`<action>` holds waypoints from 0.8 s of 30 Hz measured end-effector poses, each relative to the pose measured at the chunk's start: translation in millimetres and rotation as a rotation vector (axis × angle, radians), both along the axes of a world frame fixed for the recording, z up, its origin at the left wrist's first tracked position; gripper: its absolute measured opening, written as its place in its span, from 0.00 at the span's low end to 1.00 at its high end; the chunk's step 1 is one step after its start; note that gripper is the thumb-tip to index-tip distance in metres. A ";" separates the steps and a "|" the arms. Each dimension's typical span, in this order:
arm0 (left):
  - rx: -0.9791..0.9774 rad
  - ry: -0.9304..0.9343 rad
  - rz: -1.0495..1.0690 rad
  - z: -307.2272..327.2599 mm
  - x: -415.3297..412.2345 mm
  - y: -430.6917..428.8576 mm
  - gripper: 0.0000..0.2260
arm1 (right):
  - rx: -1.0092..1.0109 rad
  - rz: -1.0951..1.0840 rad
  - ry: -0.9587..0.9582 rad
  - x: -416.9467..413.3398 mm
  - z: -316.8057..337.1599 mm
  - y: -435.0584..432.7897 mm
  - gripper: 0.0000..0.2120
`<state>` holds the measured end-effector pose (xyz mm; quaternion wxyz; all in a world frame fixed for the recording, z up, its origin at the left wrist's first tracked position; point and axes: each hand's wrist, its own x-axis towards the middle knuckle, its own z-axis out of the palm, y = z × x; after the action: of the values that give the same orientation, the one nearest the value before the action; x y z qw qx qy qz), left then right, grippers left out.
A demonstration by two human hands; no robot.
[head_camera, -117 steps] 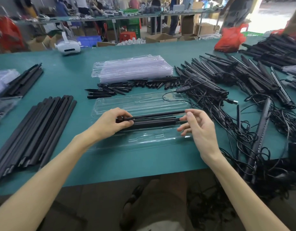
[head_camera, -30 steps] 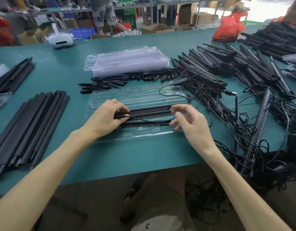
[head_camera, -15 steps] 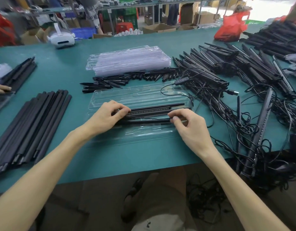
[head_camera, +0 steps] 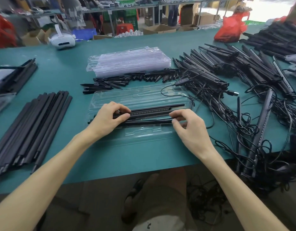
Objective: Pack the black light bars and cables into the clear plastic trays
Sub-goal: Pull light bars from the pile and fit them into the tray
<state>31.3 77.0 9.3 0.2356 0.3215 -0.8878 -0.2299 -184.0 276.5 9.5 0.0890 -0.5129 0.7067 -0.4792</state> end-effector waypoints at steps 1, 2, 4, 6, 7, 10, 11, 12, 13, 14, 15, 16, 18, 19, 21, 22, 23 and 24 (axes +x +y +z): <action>0.001 0.004 0.001 0.0 0.0 0.1 0.05 | 0.001 0.001 0.002 0.2 0.1 0.2 0.09; 0.001 0.010 0.001 0.2 -0.1 0.3 0.05 | 0.002 0.003 0.004 0.4 0.2 0.2 0.09; 0.004 0.015 -0.004 0.9 -0.6 1.3 0.05 | 0.007 0.007 0.010 0.0 -0.2 0.0 0.09; 0.014 0.019 0.003 2.4 0.7 2.6 0.04 | 0.014 0.014 0.027 -0.8 -1.4 -0.1 0.09; 0.015 0.037 0.027 4.0 3.1 2.1 0.04 | 0.017 0.018 0.036 -1.0 -2.1 -0.2 0.09; -0.026 0.144 0.195 13.3 17.9 -8.6 0.04 | 0.018 0.025 0.045 -1.5 -3.7 0.0 0.08; -0.043 0.169 0.266 16.1 25.1 -14.6 0.05 | 0.017 0.028 0.046 -1.4 -3.9 -0.3 0.08; -0.051 0.173 0.333 17.8 32.6 -21.0 0.05 | 0.017 0.031 0.047 -1.1 -3.9 -0.9 0.08; -0.051 0.158 0.389 18.0 39.6 -27.3 0.06 | 0.019 0.033 0.050 -0.4 -3.6 -1.7 0.08; -0.048 0.128 0.425 17.0 45.1 -32.9 0.06 | 0.023 0.034 0.054 0.3 -3.2 -2.3 0.07; -0.048 0.094 0.441 15.7 48.4 -37.8 0.06 | 0.027 0.034 0.058 1.3 -3.0 -2.5 0.07; -0.053 0.066 0.444 15.2 49.3 -41.8 0.05 | 0.030 0.035 0.060 2.2 -3.0 -2.6 0.07; -0.088 0.046 0.448 17.6 44.8 -48.3 0.05 | 0.030 0.037 0.063 3.2 -3.8 -2.6 0.07; -0.108 0.050 0.454 19.7 40.1 -50.6 0.06 | 0.031 0.038 0.063 3.2 -4.2 -2.6 0.07; -0.136 0.064 0.455 23.7 28.2 -52.7 0.07 | 0.030 0.040 0.064 2.7 -4.6 -3.0 0.08; -0.144 0.066 0.438 24.4 21.8 -52.6 0.07 | 0.030 0.040 0.067 2.6 -4.8 -3.2 0.08; -0.157 0.061 0.412 24.2 15.8 -52.5 0.07 | 0.031 0.039 0.072 2.6 -5.1 -3.1 0.08; -0.174 0.050 0.385 23.5 10.3 -52.4 0.07 | 0.033 0.038 0.077 2.7 -5.6 -2.8 0.08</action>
<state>41.6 24.5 32.8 0.3239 0.4578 -0.8205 -0.1108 -181.2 273.8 3.9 0.0794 -0.5429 0.7075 -0.4453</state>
